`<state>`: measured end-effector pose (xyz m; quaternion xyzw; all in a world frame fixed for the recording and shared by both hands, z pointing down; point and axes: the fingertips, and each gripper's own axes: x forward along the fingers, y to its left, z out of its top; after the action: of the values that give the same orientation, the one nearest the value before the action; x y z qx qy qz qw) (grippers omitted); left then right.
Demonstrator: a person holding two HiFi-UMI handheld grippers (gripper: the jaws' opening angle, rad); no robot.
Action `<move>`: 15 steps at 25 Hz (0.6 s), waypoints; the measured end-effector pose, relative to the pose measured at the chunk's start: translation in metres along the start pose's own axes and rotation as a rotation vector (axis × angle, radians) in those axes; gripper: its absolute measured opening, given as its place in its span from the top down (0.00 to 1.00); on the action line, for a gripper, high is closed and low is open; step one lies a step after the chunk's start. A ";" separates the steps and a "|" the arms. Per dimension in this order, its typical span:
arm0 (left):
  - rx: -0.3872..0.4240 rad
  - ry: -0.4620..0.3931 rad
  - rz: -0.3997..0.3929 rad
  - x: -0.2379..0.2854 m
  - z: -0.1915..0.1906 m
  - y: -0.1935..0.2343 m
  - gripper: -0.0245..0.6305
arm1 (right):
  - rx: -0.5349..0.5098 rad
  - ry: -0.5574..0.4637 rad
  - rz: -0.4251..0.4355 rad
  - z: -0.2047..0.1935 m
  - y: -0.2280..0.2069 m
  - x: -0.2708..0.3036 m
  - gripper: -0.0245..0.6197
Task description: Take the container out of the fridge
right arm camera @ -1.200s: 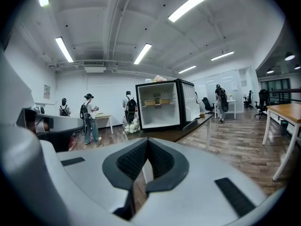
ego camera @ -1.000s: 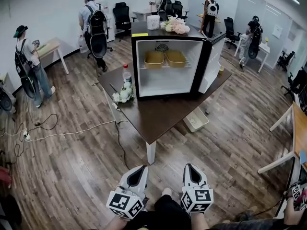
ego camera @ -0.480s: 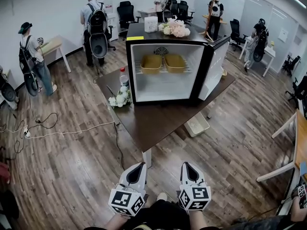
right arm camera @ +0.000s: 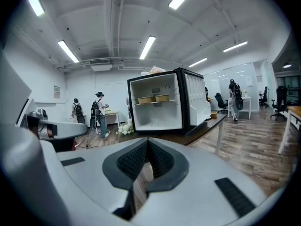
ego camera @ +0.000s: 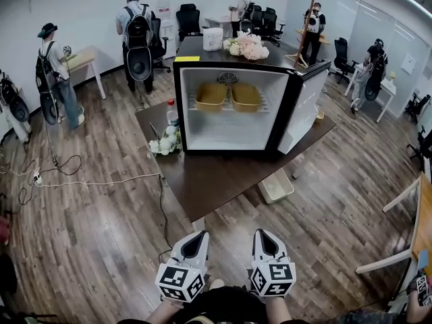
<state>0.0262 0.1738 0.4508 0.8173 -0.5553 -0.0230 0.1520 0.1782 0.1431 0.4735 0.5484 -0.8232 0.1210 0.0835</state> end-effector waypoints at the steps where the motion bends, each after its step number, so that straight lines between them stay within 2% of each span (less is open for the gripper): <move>1: -0.002 0.018 0.006 0.004 -0.004 0.000 0.95 | 0.002 0.005 0.006 -0.001 -0.002 0.002 0.95; 7: -0.028 0.023 0.010 0.016 -0.007 -0.002 0.95 | 0.021 0.027 0.056 -0.007 -0.007 0.011 0.95; 15: -0.026 0.019 -0.007 0.036 -0.006 0.004 0.95 | 0.033 0.045 0.042 -0.010 -0.018 0.028 0.95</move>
<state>0.0376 0.1411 0.4625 0.8174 -0.5507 -0.0230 0.1677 0.1838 0.1149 0.4929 0.5297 -0.8302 0.1487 0.0904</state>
